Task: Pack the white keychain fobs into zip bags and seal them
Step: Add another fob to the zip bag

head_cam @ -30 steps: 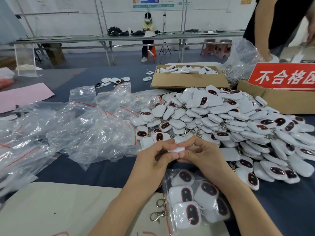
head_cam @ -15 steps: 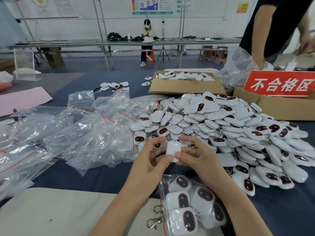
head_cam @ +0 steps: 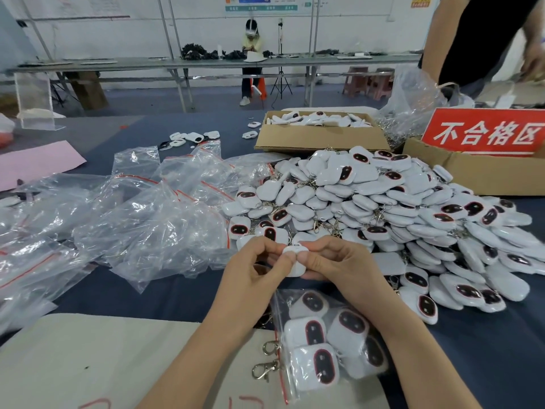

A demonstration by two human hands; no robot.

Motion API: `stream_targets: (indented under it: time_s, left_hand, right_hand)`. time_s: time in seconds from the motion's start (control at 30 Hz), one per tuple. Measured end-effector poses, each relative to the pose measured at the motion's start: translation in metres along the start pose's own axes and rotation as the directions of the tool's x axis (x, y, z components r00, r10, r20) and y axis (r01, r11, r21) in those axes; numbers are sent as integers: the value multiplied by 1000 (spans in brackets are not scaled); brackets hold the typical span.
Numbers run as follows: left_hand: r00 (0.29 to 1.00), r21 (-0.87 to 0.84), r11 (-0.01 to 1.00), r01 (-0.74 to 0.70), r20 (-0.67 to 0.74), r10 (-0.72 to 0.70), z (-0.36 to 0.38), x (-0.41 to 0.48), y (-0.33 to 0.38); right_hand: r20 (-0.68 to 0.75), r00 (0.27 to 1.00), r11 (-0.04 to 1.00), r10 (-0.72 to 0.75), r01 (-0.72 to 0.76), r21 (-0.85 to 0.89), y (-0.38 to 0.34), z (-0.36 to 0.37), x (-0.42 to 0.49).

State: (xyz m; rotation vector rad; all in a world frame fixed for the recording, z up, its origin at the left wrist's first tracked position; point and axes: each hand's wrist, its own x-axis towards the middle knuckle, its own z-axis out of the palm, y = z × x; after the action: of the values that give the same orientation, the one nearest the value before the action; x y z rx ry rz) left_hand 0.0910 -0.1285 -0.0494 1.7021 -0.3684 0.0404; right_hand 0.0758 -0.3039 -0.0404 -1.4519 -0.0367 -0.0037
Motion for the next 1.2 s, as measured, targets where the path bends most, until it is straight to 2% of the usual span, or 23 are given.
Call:
stream_targets:
  time_s: [0.17, 0.33, 0.4, 0.5, 0.53, 0.63, 0.73, 0.83, 0.9, 1.0, 1.07, 1.2]
  left_hand:
    - [1000, 38, 999, -14, -4, 14, 0, 0, -4]
    - [997, 206, 977, -57, -47, 68, 1, 3, -9]
    - [998, 171, 984, -57, -23, 62, 1, 3, -9]
    - [999, 18, 999, -38, 27, 37, 1, 1, -7]
    - [999, 28, 999, -37, 38, 36, 2, -1, -8]
    - [998, 199, 978, -64, 15, 62, 2, -4, -11]
    - [996, 283, 956, -73, -21, 82, -2, -5, -12]
    - [992, 303, 953, -27, -106, 62, -19, -10, -13]
    - [988, 290, 957, 9, -153, 36, -35, -16, -15]
    - [992, 339, 940, 35, -127, 9, -56, -28, -18]
    - [995, 388, 921, 26, -100, 14, -64, -32, -17]
    - [997, 490, 871, 27, -75, 12, -66, -32, -12]
  right_hand:
    - [-22, 1000, 1000, -17, 17, 0, 2, 0, 2]
    - [5, 999, 998, -51, 51, 27, 4, -1, 4]
    - [67, 995, 997, -73, 75, -21, 4, 0, 2]
    - [127, 988, 985, -84, 102, -141, 3, 1, 0]
    - [138, 987, 982, -86, 107, -154, 3, 1, 0]
    - [152, 984, 982, -94, 117, -149, 4, -3, 0]
    - [148, 986, 995, -77, 86, -55, 2, -6, -1]
    - [48, 995, 986, -91, 83, 146, -2, -12, 1]
    - [-35, 993, 933, -117, 122, 337, -7, -18, 2]
    - [-116, 985, 831, -131, 173, 529, -16, -26, 2]
    - [-131, 983, 824, -128, 179, 537, -17, -28, 1]
    - [-112, 987, 900, -119, 154, 407, -13, -25, 2]
